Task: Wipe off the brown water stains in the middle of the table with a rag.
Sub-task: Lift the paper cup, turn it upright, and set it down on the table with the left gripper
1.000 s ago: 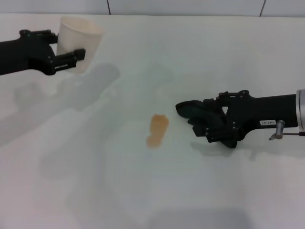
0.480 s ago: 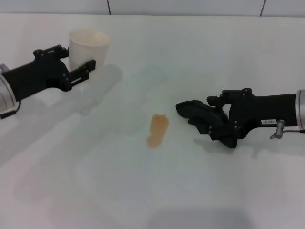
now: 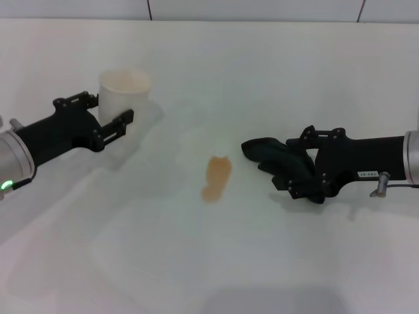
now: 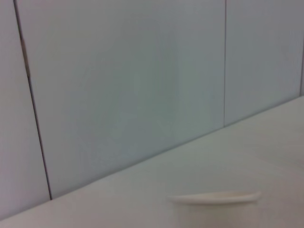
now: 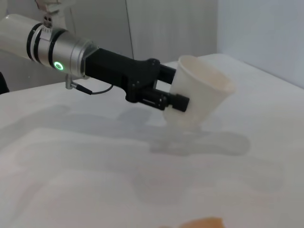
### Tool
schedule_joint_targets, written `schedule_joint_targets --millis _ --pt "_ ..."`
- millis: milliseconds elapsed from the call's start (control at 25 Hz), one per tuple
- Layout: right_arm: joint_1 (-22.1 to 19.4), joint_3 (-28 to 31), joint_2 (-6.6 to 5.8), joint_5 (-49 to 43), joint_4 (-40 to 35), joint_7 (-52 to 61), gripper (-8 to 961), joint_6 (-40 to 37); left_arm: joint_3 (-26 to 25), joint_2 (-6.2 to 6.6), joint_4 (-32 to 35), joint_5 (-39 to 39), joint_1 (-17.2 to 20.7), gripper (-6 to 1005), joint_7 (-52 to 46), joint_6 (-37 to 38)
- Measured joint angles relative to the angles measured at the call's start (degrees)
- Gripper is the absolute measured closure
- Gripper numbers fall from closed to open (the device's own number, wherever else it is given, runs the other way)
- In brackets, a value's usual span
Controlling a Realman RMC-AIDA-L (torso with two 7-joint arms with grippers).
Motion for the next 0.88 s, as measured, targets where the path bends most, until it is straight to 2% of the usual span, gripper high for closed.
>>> schedule_joint_targets --millis 880 --pt "0.06 -0.79 0.05 0.16 0.74 -1.58 157 0.63 0.47 -0.08 -2.06 0.45 0.75 427 1.33 -1.65"
